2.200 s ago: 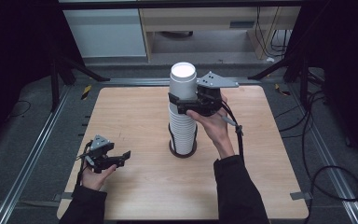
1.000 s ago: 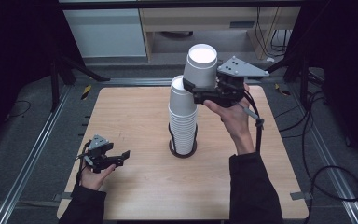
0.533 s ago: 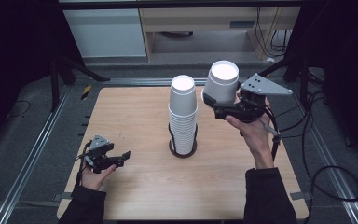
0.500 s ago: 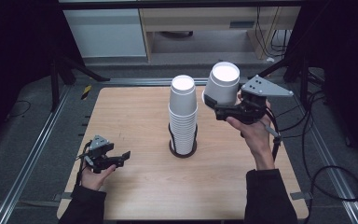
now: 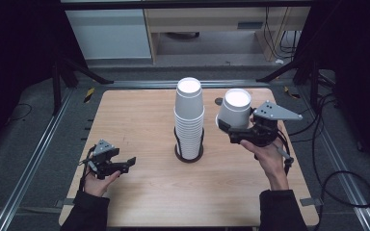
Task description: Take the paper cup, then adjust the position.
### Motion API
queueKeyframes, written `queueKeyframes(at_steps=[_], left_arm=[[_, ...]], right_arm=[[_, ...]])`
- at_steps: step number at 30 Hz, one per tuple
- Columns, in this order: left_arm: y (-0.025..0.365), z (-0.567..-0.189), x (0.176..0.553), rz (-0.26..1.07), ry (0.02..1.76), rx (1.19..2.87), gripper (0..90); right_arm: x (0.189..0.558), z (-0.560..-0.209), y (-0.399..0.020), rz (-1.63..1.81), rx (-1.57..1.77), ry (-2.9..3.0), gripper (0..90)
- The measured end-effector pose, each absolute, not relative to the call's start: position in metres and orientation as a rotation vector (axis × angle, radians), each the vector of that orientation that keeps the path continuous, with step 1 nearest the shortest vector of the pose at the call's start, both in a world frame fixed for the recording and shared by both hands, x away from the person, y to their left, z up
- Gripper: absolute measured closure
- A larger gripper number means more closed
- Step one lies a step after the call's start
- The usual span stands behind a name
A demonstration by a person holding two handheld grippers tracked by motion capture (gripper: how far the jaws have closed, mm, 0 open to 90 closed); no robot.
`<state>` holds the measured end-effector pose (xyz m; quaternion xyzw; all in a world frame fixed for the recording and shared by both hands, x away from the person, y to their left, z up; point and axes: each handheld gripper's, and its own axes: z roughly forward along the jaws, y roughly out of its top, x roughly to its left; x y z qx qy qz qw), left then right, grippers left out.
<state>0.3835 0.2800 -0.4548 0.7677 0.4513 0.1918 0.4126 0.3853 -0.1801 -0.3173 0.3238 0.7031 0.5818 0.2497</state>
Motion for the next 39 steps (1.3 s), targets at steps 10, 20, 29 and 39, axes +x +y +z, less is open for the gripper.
queueKeyframes(at_steps=[10, 20, 29, 39], left_arm=[[0.276, -0.447, 0.381, 0.455, 1.088, 1.938, 18.4], [0.265, -0.435, 0.374, 0.404, 0.995, 1.981, 17.6], [0.249, -0.429, 0.368, 0.348, 0.911, 2.036, 16.9], [0.239, -0.420, 0.361, 0.302, 0.827, 2.057, 16.9]], right_arm=[[0.378, -0.358, -0.180, 1.541, 0.878, 2.029, 12.8], [0.373, -0.380, -0.173, 1.492, 0.842, 2.143, 12.7], [0.371, -0.396, -0.151, 1.413, 0.756, 2.255, 12.6], [0.365, -0.407, -0.129, 1.430, 0.653, 2.360, 12.6]])
